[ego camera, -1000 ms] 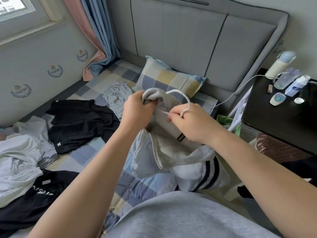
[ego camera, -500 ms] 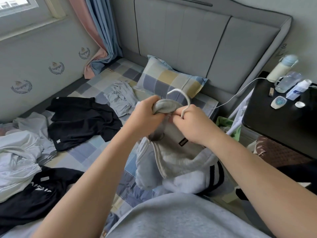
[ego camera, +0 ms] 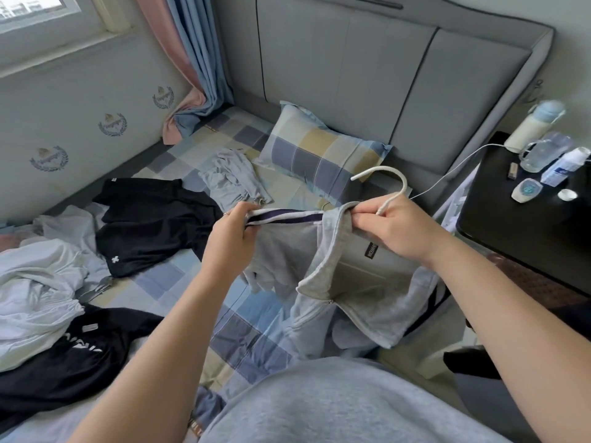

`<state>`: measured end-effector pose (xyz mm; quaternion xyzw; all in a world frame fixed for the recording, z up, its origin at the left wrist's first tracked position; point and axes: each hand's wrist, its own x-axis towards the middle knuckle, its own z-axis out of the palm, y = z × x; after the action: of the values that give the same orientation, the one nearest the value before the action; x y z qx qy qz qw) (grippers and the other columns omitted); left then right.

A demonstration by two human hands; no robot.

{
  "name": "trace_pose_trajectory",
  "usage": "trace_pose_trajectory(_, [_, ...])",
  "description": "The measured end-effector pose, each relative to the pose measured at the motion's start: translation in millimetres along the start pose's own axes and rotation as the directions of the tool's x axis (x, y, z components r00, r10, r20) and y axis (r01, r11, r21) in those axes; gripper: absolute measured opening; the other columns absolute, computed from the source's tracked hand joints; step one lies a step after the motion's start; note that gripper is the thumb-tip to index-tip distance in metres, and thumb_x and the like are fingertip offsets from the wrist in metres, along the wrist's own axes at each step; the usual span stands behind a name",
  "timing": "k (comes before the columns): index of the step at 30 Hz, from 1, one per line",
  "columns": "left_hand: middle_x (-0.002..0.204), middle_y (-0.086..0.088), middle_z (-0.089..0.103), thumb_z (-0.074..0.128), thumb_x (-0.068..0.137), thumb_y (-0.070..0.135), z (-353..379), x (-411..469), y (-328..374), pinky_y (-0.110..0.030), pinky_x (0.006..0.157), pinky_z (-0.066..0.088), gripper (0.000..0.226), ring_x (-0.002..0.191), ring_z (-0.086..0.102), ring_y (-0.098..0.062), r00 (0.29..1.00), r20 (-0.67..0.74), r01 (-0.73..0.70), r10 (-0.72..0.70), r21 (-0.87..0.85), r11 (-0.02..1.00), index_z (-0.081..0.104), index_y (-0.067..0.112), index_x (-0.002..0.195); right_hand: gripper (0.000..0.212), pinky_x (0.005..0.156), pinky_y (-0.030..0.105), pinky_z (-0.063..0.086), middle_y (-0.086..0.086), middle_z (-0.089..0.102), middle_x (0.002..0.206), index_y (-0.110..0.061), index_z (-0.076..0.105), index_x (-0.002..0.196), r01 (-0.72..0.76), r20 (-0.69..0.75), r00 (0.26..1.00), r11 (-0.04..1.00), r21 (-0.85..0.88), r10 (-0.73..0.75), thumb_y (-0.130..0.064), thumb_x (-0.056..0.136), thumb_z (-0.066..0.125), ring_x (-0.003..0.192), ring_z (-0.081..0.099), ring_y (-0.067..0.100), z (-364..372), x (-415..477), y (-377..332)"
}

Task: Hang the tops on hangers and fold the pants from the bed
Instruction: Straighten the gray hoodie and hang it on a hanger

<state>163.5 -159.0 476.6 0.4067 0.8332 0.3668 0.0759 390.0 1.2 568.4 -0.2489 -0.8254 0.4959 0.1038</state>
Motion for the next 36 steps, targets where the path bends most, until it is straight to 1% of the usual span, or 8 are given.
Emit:
trace_pose_trajectory(4, [0.123,-0.007,0.062,0.043,0.091,-0.006,-3.5,-7.9,-2.1,-0.033,0.08,0.044,0.04,0.105,0.057,-0.027,0.998,-0.016,-0.059,0.06,0.075,0.995,0.056,0.013,0.125,0.024,0.086,0.053,0.05,0.028,0.068,0.093,-0.006,0.076,0.091,-0.034,0.033,0.999,0.993,-0.109,0.038,-0.019,0.099,0.058,0.086,0.061,0.043,-9.0,1.6,-0.3])
trace_pose_trajectory(9, [0.11,-0.008,0.061,0.049,0.091,-0.011,-19.5,-12.9,-8.2,-0.005,0.083,0.033,0.028,0.094,0.05,-0.01,0.955,-0.212,-0.205,0.209,0.04,0.978,0.06,0.006,0.11,0.023,0.095,0.051,0.05,0.008,0.075,0.091,-0.018,0.08,0.089,-0.117,0.066,0.989,0.975,-0.187,0.131,-0.02,0.099,0.059,0.095,0.067,0.029,-17.3,-4.5,-0.9])
trace_pose_trajectory(12, [0.105,-0.003,0.068,0.049,0.098,-0.002,-28.6,-5.5,-14.0,-0.018,0.087,0.039,0.023,0.099,0.055,-0.017,0.956,-0.225,-0.173,0.188,0.084,0.981,0.067,0.008,0.109,0.023,0.095,0.055,0.049,0.012,0.075,0.096,-0.019,0.08,0.095,-0.059,0.075,0.995,0.99,-0.131,0.069,-0.019,0.1,0.058,0.099,0.067,0.033,-14.4,-11.5,-4.9])
trace_pose_trajectory(17, [0.114,-0.005,0.071,0.049,0.096,-0.003,-35.3,7.9,1.9,-0.049,0.098,0.043,0.031,0.119,0.053,-0.033,0.993,-0.061,-0.087,0.102,0.202,0.975,0.072,0.012,0.112,0.026,0.086,0.053,0.049,0.011,0.072,0.089,-0.021,0.079,0.089,0.015,0.012,1.0,0.986,-0.167,-0.013,-0.019,0.101,0.055,0.089,0.065,0.031,-0.3,-9.9,-8.7])
trace_pose_trajectory(24, [0.086,0.015,0.056,0.054,0.1,0.017,-16.8,-17.8,64.2,-0.024,0.07,0.036,0.009,0.081,0.049,-0.007,0.821,0.389,-0.429,0.418,-0.062,0.901,0.062,0.019,0.097,0.021,0.078,0.044,0.05,0.005,0.071,0.081,-0.015,0.077,0.089,0.058,0.045,0.998,0.971,-0.233,-0.049,-0.024,0.098,0.061,0.08,0.064,0.022,20.2,-3.9,-12.4])
trace_pose_trajectory(28, [0.074,0.013,0.046,0.056,0.098,0.003,-11.0,-21.3,66.8,-0.019,0.063,0.031,0.022,0.071,0.037,-0.008,0.878,0.251,-0.391,0.407,-0.113,0.913,0.049,0.016,0.081,0.008,0.068,0.025,0.047,-0.017,0.068,0.075,-0.025,0.074,0.1,0.066,-0.023,0.997,0.969,-0.239,-0.074,-0.025,0.094,0.067,0.071,0.063,0.006,18.8,-1.3,-7.4])
trace_pose_trajectory(32, [0.072,0.012,0.051,0.056,0.095,-0.001,-21.3,-16.5,52.1,-0.023,0.06,0.032,0.016,0.067,0.046,0.002,0.954,0.084,-0.278,0.288,-0.115,0.954,0.059,0.008,0.081,0.053,0.101,0.033,0.033,-0.011,0.059,0.126,-0.031,0.053,0.135,0.129,-0.182,0.948,0.837,-0.532,-0.262,-0.037,0.086,0.073,0.121,0.049,0.014,-4.8,-9.4,26.6])
trace_pose_trajectory(36, [0.07,0.028,0.052,0.056,0.096,0.002,-48.1,-9.5,41.2,-0.012,0.06,0.034,0.039,0.066,0.047,0.004,0.967,-0.072,-0.253,0.244,-0.166,0.953,0.052,0.037,0.081,0.065,0.103,0.033,0.042,-0.019,0.059,0.132,-0.05,0.045,0.134,-0.154,-0.069,0.987,0.979,-0.13,0.146,-0.045,0.079,0.079,0.123,0.055,0.004,-24.5,-31.4,76.9])
